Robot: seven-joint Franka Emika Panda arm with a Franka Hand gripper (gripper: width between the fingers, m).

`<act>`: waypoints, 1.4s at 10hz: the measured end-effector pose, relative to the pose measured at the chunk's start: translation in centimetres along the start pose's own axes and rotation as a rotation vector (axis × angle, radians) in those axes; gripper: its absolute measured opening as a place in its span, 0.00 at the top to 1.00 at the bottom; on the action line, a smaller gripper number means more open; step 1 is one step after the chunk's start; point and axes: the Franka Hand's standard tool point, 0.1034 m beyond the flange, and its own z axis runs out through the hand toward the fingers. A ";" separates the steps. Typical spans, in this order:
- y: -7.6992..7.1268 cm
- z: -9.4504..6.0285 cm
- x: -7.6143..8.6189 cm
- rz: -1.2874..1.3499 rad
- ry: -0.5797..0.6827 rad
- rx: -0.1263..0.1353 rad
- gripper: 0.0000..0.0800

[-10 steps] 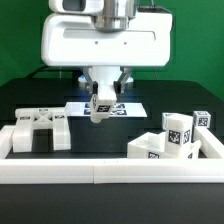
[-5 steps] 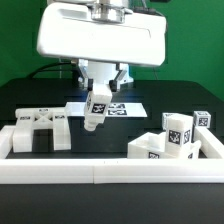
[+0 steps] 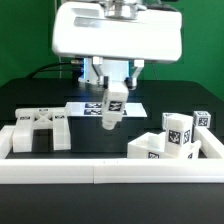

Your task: Assemble chair

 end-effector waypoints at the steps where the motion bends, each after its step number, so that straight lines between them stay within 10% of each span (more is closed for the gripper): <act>1: 0.2 0.1 -0.1 -0.001 -0.002 -0.001 0.64; 8: -1.4 -0.3 1.7 0.062 0.027 0.051 0.64; 11: -1.3 -0.1 1.4 0.060 0.037 0.044 0.64; 13: -0.4 -0.6 1.6 0.056 0.204 -0.027 0.64; 14: -1.7 -0.3 1.2 0.075 0.167 0.004 0.64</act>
Offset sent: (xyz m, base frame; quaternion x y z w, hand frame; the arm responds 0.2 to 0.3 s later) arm 0.0000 0.0000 0.0000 0.0000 0.0000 0.0000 1.0000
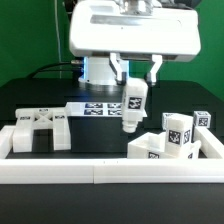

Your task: Assemble chair

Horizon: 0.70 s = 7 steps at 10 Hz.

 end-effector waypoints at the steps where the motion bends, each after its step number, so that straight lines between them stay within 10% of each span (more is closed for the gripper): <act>1: -0.3 -0.2 0.7 -0.001 0.007 0.006 0.64; 7: 0.5 0.1 0.1 0.010 -0.003 0.010 0.64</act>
Offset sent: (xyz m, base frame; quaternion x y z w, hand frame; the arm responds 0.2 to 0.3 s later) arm 0.0000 0.0000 0.0000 0.0000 0.0000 0.0000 1.0000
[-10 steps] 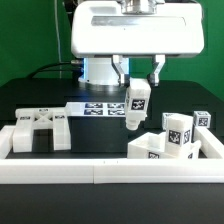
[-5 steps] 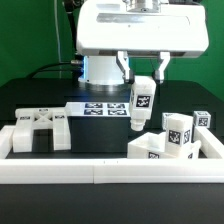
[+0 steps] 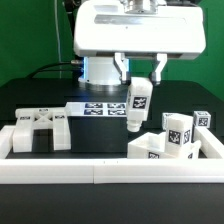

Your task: Assemble chair

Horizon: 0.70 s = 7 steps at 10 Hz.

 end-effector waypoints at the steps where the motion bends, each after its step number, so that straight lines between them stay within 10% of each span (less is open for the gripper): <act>1: 0.0 0.0 -0.1 0.010 -0.001 0.010 0.64; 7: -0.3 0.1 0.0 0.047 -0.016 0.038 0.64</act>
Offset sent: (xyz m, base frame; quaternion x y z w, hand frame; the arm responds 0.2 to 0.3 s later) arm 0.0054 0.0198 0.0036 0.0809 -0.0104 0.0569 0.9950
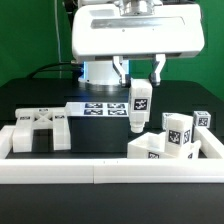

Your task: Assemble chair

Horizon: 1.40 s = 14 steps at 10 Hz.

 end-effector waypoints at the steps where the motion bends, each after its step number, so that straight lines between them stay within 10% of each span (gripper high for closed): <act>1: 0.0 0.0 -0.1 0.000 -0.001 0.000 0.64; 14: -1.0 2.6 -2.8 -0.010 -0.025 0.002 0.64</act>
Offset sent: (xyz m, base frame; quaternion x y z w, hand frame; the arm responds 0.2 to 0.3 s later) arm -0.0077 0.0144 -0.0103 0.0107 0.0096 0.0281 0.9995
